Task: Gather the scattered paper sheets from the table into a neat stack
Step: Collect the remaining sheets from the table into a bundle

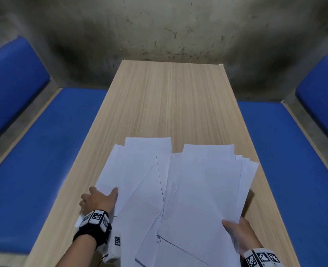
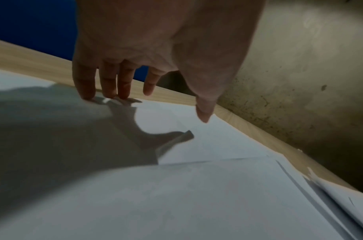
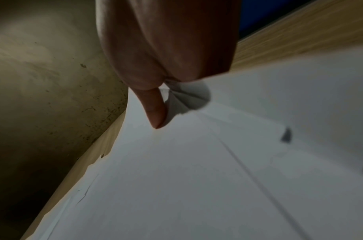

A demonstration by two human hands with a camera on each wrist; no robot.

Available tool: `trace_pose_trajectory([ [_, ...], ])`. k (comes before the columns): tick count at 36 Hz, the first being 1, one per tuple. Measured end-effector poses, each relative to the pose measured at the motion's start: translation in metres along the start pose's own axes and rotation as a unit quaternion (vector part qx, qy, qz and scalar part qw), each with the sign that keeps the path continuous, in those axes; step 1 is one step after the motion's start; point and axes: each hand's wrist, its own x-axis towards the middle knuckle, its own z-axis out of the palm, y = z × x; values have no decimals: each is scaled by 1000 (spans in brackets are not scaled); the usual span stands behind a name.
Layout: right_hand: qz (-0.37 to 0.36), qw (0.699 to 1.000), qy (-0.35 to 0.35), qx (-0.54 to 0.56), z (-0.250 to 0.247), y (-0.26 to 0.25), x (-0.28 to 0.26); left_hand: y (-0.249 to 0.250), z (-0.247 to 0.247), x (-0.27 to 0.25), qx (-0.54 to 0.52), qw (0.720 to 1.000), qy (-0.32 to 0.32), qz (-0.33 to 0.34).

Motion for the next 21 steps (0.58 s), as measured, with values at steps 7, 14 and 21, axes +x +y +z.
trace_pose_trajectory([
  [7,-1,1000,-5,2,2,1,-1,13,8,0,111,993,28,23],
  [14,3,1000,-9,5,4,8,1,7,10,6,159,983,27,90],
  [21,-2,1000,6,-19,8,15,6,7,23,-15,99,952,17,290],
])
